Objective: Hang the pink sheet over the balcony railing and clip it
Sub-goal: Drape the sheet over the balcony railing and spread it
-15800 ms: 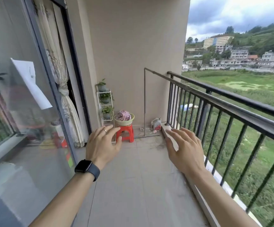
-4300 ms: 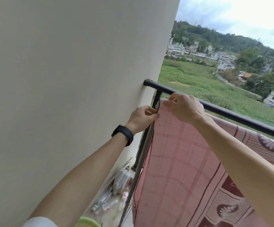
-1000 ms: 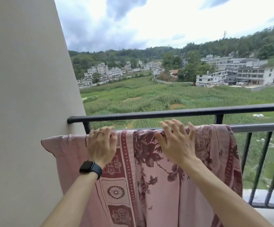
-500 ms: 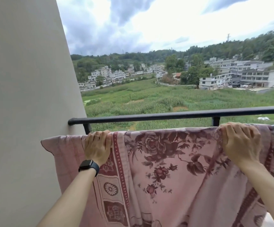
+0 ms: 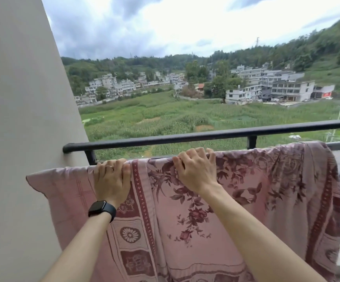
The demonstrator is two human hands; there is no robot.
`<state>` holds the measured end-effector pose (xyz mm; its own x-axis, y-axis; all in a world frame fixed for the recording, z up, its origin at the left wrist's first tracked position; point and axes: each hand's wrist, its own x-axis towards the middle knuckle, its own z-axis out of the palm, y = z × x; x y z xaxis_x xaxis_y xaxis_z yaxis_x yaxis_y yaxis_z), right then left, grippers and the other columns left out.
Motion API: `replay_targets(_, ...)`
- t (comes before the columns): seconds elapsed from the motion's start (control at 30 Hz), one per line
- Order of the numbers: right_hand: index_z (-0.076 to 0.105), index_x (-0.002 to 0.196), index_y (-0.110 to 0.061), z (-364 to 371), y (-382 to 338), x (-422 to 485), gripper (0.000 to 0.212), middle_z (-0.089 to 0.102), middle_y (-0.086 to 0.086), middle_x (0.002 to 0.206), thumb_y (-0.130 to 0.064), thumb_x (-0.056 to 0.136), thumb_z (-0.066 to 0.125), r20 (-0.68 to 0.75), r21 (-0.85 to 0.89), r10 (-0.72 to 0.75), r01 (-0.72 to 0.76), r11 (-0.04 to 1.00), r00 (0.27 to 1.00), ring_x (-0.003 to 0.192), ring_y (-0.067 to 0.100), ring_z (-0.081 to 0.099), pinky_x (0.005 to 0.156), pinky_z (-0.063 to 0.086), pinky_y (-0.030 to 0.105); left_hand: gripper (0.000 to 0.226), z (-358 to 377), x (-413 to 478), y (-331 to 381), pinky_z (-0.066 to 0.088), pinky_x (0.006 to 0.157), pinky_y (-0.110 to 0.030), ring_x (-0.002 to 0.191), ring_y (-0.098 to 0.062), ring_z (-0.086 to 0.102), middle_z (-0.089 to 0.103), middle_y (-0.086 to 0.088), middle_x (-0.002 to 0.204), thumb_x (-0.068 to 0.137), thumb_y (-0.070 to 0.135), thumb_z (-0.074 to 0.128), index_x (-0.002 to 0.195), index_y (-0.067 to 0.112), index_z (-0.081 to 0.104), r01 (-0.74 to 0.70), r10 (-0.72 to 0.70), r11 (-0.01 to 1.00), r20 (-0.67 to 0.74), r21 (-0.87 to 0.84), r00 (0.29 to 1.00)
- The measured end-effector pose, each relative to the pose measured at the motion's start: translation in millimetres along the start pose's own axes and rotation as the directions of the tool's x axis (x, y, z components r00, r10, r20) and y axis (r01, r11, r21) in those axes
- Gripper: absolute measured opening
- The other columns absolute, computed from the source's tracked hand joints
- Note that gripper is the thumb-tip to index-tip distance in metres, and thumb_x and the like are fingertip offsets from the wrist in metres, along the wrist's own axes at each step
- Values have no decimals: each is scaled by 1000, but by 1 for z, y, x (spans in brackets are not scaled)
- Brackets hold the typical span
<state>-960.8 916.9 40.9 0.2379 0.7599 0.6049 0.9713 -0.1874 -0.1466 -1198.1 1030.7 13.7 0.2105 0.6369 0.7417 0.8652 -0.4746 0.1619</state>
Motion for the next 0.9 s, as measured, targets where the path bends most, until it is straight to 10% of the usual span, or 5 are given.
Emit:
replay_targets(0.17, 62, 107, -22, -2, 83, -16, 50, 62, 3, 94, -52, 104, 22, -182, -105, 23, -42, 994, 983, 87, 26, 57, 90, 40, 40, 45, -2, 4, -5, 31, 88, -40, 93, -24, 45, 58, -1, 98, 100, 44, 22, 107, 20, 59, -50, 51, 998, -34, 26, 998)
replay_targets(0.47, 69, 102, -17, -42, 129, -17, 43, 67, 8, 116, -39, 98, 32, -286, 100, 397, -385, 918, 872, 112, 28, 53, 111, 24, 47, 46, -2, 5, -1, 31, 99, -49, 100, -31, 50, 62, -7, 103, 98, 40, 24, 105, 14, 62, 9, -7, 999, -46, 43, 999)
replay_targets(0.7, 63, 109, -30, 1, 8, -8, 31, 66, -8, 114, -42, 100, 36, -160, 89, 47, -33, 996, 986, 111, 16, 54, 113, 19, 45, 52, 1, 9, 57, 37, 99, -47, 96, -28, 59, 67, -7, 101, 100, 47, 24, 109, 15, 63, -159, 159, 987, -1, -28, 987)
replay_targets(0.9, 56, 105, -19, -14, 139, -29, 46, 57, 3, 102, -45, 104, 17, -262, -64, 130, -152, 986, 956, 99, 27, 49, 102, 34, 44, 49, 5, 12, 24, 40, 81, -43, 80, -31, 57, 64, -8, 84, 102, 43, 25, 92, 11, 61, -211, 214, 972, -24, 98, 976)
